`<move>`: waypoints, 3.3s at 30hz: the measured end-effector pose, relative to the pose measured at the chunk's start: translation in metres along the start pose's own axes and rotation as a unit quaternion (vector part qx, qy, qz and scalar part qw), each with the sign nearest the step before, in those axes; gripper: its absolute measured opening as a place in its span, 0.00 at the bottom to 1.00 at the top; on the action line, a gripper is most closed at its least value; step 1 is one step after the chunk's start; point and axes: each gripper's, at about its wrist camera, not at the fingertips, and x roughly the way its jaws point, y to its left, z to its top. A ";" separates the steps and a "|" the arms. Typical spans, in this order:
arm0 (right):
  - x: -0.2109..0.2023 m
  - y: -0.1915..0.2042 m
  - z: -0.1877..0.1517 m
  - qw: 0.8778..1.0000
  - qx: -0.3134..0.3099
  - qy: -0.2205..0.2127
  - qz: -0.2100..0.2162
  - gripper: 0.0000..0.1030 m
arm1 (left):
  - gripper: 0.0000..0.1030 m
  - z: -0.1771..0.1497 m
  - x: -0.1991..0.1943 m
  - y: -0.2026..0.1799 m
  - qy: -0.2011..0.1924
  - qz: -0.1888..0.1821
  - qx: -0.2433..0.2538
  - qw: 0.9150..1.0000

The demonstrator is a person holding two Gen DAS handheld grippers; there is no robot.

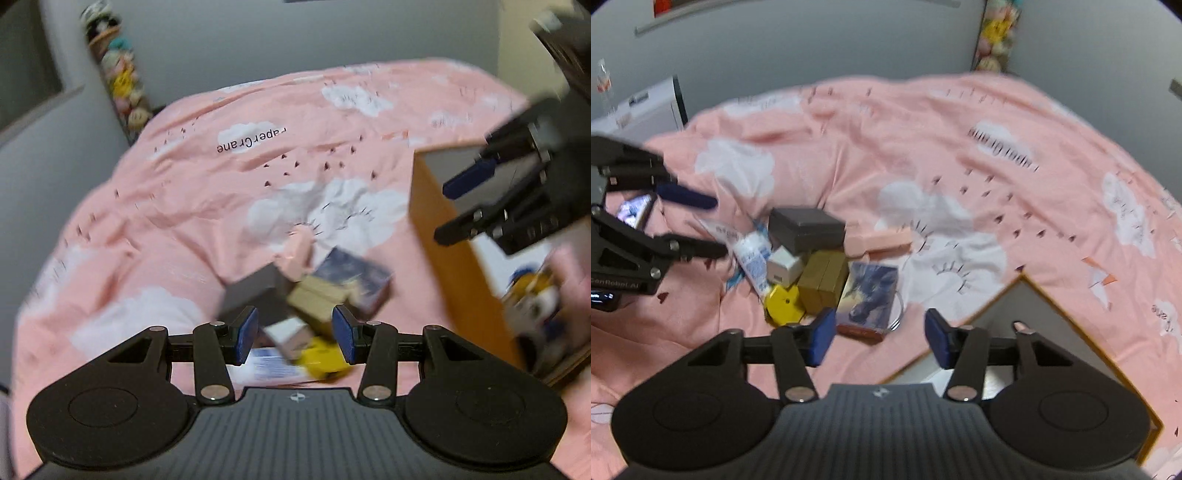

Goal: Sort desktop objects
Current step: 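Move both grippers out of the white box back to the item pile, then grasp the black box with the left gripper while the right grasps the brown PHOTO CARD box, then carry the black box and PHOTO CARD box over the white box with both grippers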

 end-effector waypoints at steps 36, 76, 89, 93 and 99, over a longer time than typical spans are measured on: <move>0.191 -0.054 0.045 0.938 0.212 0.256 0.100 0.51 | 0.50 -0.042 0.152 -0.021 0.051 0.078 0.434 0.896; 0.185 -0.055 0.047 0.938 0.233 0.240 0.094 0.34 | 0.37 0.026 0.124 0.099 0.115 -0.096 -0.071 0.986; 0.136 -0.002 0.044 0.955 0.178 0.180 0.152 0.08 | 0.37 0.029 0.060 0.099 0.047 -0.088 -0.162 0.982; 0.121 -0.009 0.044 0.965 0.171 0.154 0.128 0.21 | 0.37 0.022 0.039 0.091 0.038 -0.081 -0.193 0.977; 0.127 -0.019 0.043 0.972 0.159 0.148 0.088 0.34 | 0.37 0.007 0.027 0.072 0.030 -0.048 -0.220 0.974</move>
